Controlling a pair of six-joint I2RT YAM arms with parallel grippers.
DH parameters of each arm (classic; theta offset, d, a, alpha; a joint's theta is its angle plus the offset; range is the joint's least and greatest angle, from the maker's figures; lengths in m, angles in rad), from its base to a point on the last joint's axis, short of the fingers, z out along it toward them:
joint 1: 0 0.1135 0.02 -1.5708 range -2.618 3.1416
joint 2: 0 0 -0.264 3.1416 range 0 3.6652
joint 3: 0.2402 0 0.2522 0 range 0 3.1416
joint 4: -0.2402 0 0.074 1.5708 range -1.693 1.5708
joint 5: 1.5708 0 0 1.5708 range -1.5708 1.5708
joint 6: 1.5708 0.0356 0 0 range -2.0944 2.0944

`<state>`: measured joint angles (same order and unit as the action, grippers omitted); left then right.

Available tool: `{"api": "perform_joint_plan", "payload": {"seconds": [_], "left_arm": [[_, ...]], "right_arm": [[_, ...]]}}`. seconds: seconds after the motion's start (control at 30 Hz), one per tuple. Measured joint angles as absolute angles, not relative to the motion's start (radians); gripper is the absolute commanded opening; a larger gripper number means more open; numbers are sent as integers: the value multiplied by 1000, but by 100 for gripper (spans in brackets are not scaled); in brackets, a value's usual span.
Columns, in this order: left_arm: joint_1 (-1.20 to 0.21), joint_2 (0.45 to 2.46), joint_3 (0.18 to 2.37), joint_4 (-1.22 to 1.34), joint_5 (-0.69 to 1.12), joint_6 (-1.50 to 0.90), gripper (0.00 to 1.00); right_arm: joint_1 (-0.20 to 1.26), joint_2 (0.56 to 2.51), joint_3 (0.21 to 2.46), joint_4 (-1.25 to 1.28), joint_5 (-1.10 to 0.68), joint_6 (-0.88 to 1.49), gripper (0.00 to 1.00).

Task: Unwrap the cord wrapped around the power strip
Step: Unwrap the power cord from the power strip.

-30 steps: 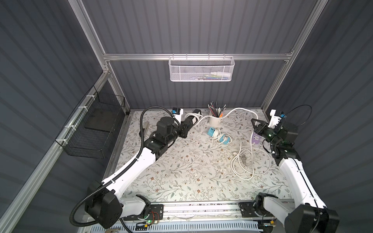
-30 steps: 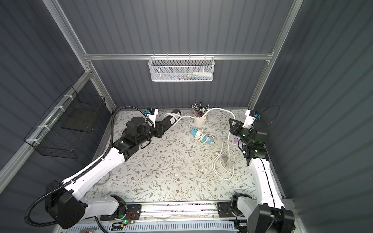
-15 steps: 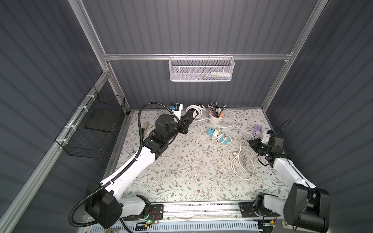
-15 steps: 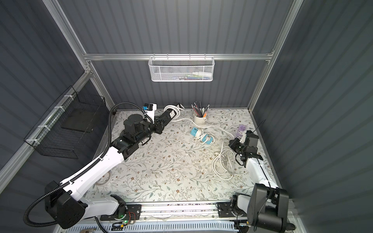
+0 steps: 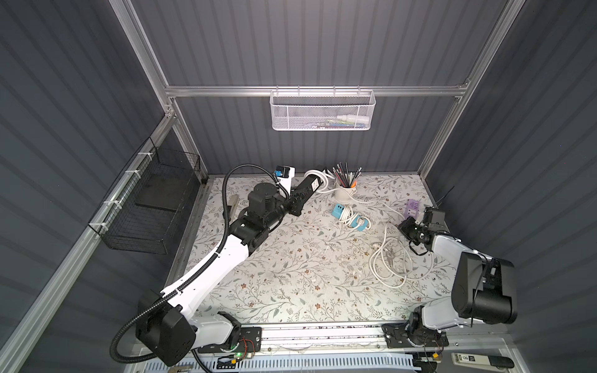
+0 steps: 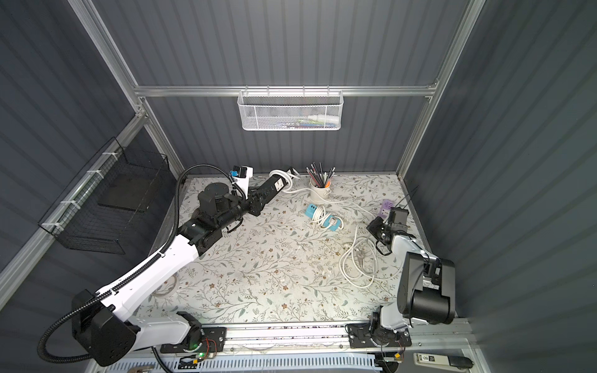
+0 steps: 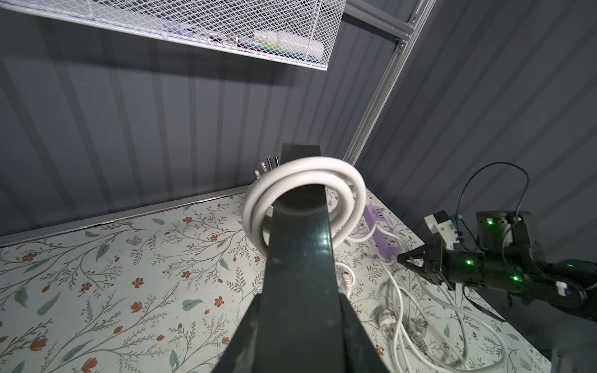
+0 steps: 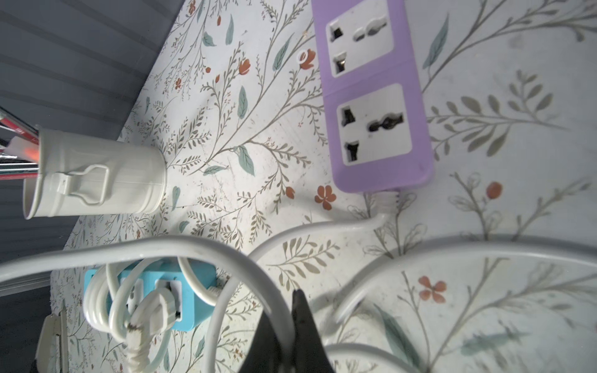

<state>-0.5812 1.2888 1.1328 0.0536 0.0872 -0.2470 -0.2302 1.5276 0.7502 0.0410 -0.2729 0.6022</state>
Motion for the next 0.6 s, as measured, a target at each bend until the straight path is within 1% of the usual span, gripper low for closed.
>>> {"api": "perform_joint_plan", "payload": {"seconds": [0.03, 0.13, 0.23, 0.33, 0.6], "left_arm": [[-581, 1289, 1133, 54, 92, -247, 0], [-581, 1289, 1133, 54, 107, -247, 0], [-581, 1289, 1133, 53, 114, -247, 0], [-581, 1289, 1139, 46, 125, -247, 0], [-581, 1307, 1184, 41, 162, -247, 0]], "right_arm": [[-230, 1540, 759, 39, -271, 602, 8], [-230, 1559, 780, 29, -263, 608, 35], [-230, 1544, 784, 27, -261, 603, 53], [-230, 1493, 783, 18, -264, 588, 67], [-201, 1277, 788, -2, -320, 505, 97]]}}
